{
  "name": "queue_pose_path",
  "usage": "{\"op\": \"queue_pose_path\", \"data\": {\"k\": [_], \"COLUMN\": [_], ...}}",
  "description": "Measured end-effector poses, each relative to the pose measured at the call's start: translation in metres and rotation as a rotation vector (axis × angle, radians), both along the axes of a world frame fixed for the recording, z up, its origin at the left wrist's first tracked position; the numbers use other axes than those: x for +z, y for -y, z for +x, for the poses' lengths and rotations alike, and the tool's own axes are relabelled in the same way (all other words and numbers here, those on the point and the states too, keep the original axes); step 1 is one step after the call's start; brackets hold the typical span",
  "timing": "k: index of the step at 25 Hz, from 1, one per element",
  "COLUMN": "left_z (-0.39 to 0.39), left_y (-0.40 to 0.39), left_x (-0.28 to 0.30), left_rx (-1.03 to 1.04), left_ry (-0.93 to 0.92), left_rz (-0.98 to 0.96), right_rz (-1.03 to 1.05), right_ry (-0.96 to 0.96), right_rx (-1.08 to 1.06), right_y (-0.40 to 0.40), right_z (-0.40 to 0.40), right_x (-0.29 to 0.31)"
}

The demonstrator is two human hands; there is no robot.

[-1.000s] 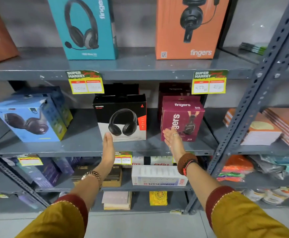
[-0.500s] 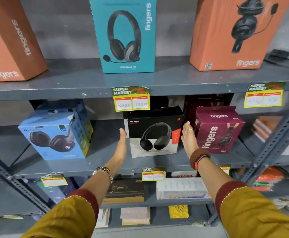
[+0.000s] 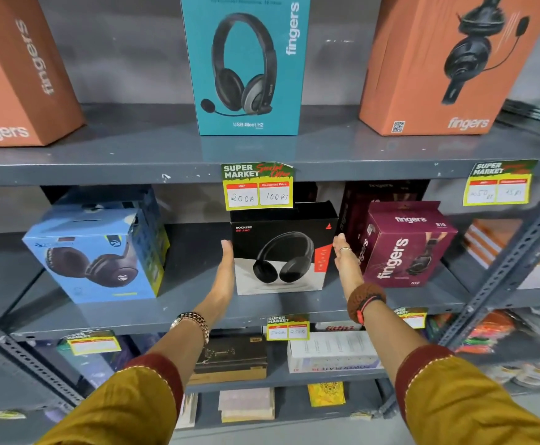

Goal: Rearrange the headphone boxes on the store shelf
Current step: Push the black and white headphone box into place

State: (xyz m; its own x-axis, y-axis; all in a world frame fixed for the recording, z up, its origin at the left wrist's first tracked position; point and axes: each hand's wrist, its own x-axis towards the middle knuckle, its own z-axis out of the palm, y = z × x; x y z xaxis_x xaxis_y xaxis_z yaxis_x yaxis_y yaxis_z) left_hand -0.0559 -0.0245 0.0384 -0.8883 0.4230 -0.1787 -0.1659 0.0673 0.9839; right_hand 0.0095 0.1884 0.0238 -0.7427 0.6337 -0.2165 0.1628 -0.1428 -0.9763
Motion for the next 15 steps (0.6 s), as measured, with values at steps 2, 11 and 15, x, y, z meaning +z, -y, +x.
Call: {"op": "queue_pose_path", "data": {"k": [2, 11, 15], "left_z": [0.001, -0.009, -0.009], "left_y": [0.000, -0.004, -0.004], "left_x": [0.007, -0.008, -0.020], "left_rx": [0.022, 0.071, 0.065], "left_ry": [0.001, 0.023, 0.001], "left_rz": [0.027, 0.018, -0.025], "right_rz": [0.007, -0.097, -0.166], "right_ry": [0.018, -0.035, -0.057], "right_rx": [0.008, 0.062, 0.063], "right_y": [0.001, -0.002, -0.004], "right_z": [-0.001, -0.002, -0.005], "right_x": [0.001, 0.008, 0.009]}}
